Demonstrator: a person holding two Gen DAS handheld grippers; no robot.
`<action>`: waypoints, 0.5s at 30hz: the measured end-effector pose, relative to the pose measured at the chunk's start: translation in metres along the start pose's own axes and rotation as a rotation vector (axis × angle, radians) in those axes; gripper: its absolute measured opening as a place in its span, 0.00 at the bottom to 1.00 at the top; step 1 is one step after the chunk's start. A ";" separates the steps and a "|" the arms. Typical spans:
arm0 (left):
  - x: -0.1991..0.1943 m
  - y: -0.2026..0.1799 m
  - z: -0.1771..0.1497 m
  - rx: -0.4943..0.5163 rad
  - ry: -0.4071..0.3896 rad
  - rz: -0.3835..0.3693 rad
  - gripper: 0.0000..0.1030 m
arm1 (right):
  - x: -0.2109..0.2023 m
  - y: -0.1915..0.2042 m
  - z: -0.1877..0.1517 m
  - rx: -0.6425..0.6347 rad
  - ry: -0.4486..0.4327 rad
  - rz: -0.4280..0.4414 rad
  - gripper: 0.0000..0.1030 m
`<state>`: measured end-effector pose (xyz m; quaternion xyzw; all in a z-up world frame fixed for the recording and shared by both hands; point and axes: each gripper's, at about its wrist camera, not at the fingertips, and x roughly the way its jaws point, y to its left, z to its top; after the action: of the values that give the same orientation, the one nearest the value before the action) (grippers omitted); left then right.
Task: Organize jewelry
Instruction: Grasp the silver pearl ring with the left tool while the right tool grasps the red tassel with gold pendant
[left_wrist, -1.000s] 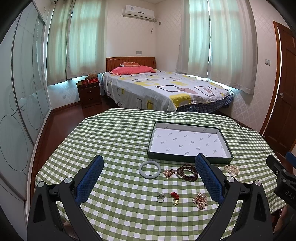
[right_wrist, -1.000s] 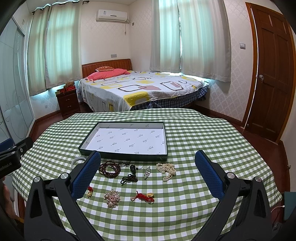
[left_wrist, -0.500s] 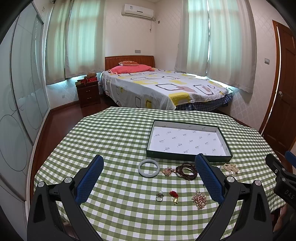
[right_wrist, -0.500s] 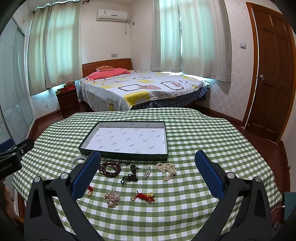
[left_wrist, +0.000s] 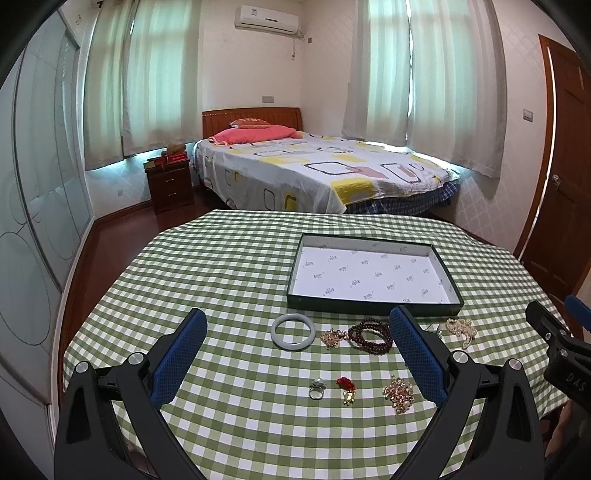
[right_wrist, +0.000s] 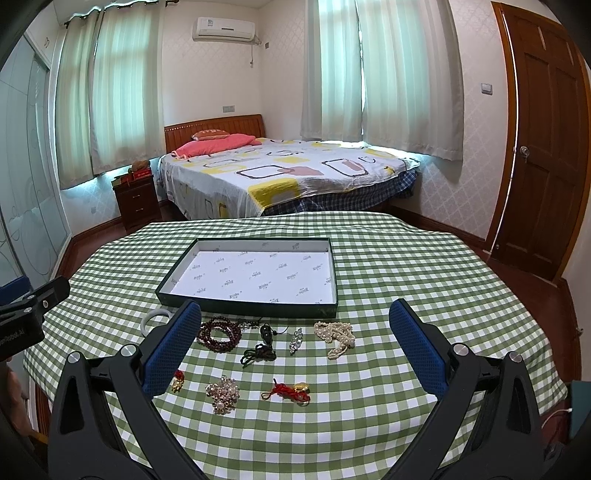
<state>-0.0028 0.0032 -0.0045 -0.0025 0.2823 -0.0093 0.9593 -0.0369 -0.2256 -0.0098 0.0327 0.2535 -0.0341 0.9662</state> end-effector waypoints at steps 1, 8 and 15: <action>0.004 0.001 -0.002 0.004 0.004 -0.002 0.93 | 0.003 -0.001 -0.002 -0.002 0.000 -0.001 0.96; 0.054 0.011 -0.034 0.026 0.074 -0.017 0.93 | 0.039 -0.003 -0.035 -0.049 0.016 0.000 0.96; 0.105 0.021 -0.075 -0.004 0.214 -0.090 0.93 | 0.084 -0.010 -0.074 -0.059 0.136 0.026 0.96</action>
<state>0.0453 0.0223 -0.1253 -0.0162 0.3826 -0.0518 0.9223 -0.0007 -0.2333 -0.1162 0.0099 0.3191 -0.0120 0.9476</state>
